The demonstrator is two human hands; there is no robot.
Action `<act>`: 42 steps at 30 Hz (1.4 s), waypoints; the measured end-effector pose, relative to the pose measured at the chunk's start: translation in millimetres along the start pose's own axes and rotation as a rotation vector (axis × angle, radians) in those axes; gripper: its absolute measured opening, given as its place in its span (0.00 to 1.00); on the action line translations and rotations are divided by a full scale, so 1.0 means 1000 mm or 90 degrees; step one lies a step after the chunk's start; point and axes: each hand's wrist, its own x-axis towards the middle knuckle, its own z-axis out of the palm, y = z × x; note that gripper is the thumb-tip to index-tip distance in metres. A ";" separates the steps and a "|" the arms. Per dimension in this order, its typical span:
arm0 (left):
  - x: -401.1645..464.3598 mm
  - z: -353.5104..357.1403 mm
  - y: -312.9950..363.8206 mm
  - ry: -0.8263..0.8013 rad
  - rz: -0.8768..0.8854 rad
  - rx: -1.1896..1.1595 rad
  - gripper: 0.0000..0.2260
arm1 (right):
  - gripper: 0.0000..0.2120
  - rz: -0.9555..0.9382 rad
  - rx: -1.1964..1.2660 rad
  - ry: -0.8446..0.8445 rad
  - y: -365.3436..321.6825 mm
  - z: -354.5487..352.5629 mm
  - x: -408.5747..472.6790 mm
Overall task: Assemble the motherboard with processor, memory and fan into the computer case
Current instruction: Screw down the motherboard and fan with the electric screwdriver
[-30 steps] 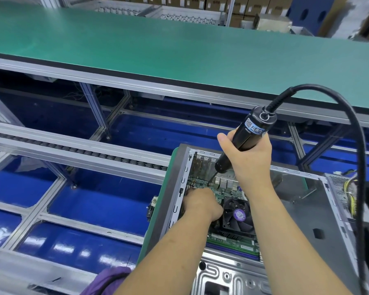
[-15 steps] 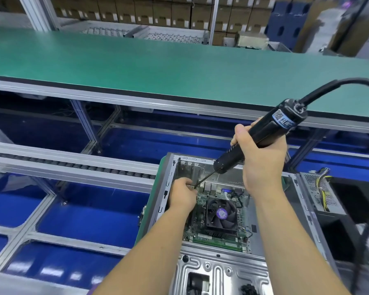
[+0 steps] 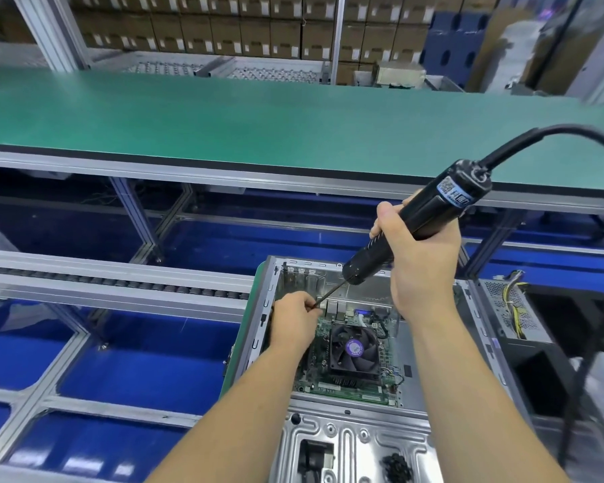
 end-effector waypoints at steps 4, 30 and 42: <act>0.000 0.001 -0.001 0.007 0.011 0.024 0.04 | 0.08 0.000 0.001 0.002 0.002 0.000 -0.001; 0.006 0.003 -0.005 0.033 -0.025 0.004 0.06 | 0.08 0.006 0.040 -0.001 0.004 0.005 0.004; 0.006 0.003 -0.006 0.027 -0.029 0.002 0.06 | 0.09 0.013 0.045 -0.004 0.002 0.005 0.002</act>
